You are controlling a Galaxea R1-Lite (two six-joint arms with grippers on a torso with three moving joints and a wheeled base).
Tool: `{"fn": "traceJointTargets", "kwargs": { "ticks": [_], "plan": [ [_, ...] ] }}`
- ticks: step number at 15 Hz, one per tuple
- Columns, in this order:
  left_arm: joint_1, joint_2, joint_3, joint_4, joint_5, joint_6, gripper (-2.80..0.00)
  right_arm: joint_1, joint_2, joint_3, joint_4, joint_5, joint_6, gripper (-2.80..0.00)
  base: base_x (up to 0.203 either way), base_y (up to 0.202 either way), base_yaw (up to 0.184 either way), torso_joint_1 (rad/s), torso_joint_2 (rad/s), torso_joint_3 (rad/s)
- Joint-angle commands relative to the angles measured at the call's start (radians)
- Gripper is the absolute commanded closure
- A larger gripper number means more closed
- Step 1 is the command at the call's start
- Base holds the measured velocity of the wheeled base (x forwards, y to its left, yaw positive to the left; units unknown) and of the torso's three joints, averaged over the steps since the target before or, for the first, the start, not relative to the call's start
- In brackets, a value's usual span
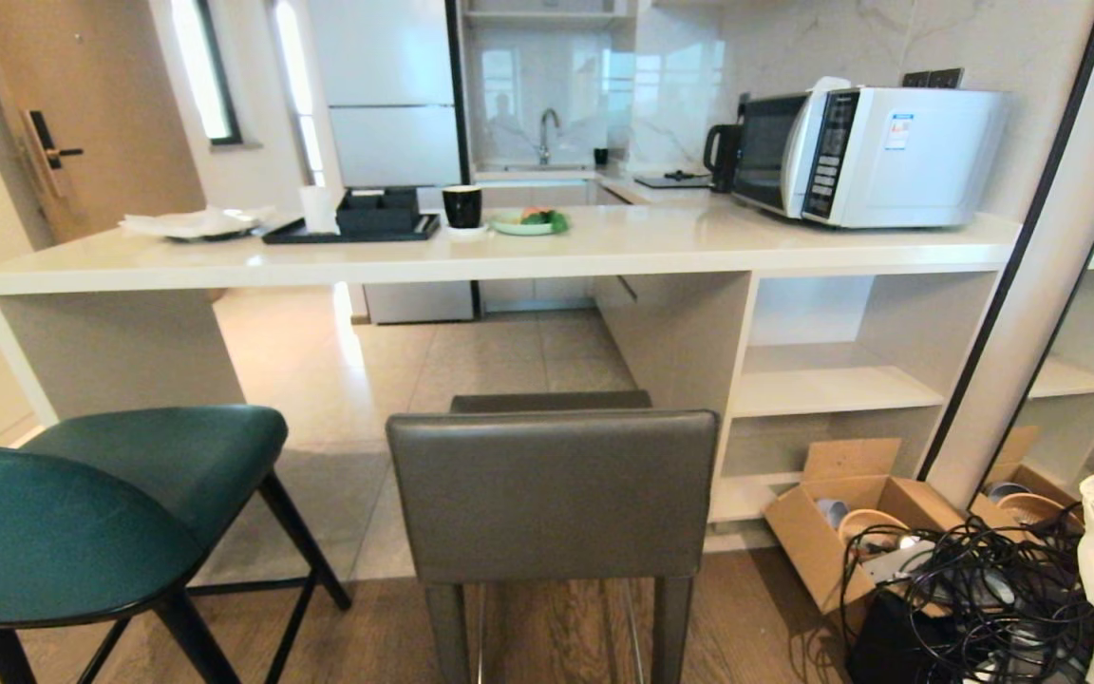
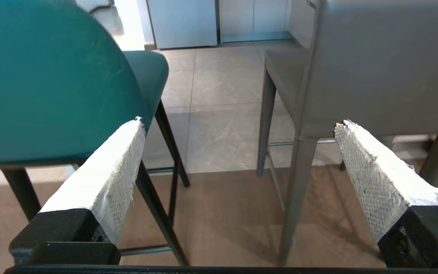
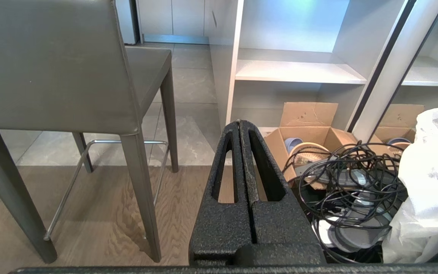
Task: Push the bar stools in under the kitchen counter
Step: Push the blue chair back under the dining table
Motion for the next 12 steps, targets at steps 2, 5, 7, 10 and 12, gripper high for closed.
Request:
{"fn": "traceJointTargets", "kwargs": {
  "ticks": [2, 5, 7, 10, 12],
  "plan": [
    [-0.001, 0.002, 0.000, -0.002, -0.002, 0.011, -2.80, 0.000, 0.002, 0.000, 0.000, 0.000, -0.001, 0.00, 0.000, 0.000, 0.000, 0.000, 0.00, 0.000],
    [-0.001, 0.002, 0.000, 0.000, -0.004, 0.013, -2.80, 0.001, 0.002, 0.000, 0.000, 0.002, 0.008, 0.00, 0.000, 0.000, 0.000, 0.000, 0.00, 0.000],
    [-0.001, 0.000, 0.000, -0.002, 0.005, -0.013, 0.00, -0.001, 0.002, 0.000, 0.000, 0.003, 0.006, 0.00, 0.000, 0.000, 0.000, 0.000, 0.00, 0.000],
    [-0.001, 0.002, 0.000, 0.000, -0.005, 0.036, 0.00, -0.001, 0.002, 0.000, 0.000, 0.002, 0.008, 0.00, 0.000, 0.000, 0.000, 0.000, 0.00, 0.000],
    [-0.001, 0.000, 0.000, -0.002, -0.007, 0.036, 0.00, 0.001, 0.002, 0.000, 0.000, 0.000, 0.008, 0.00, 0.000, 0.000, 0.000, 0.000, 0.00, 0.000]
  ]
}}
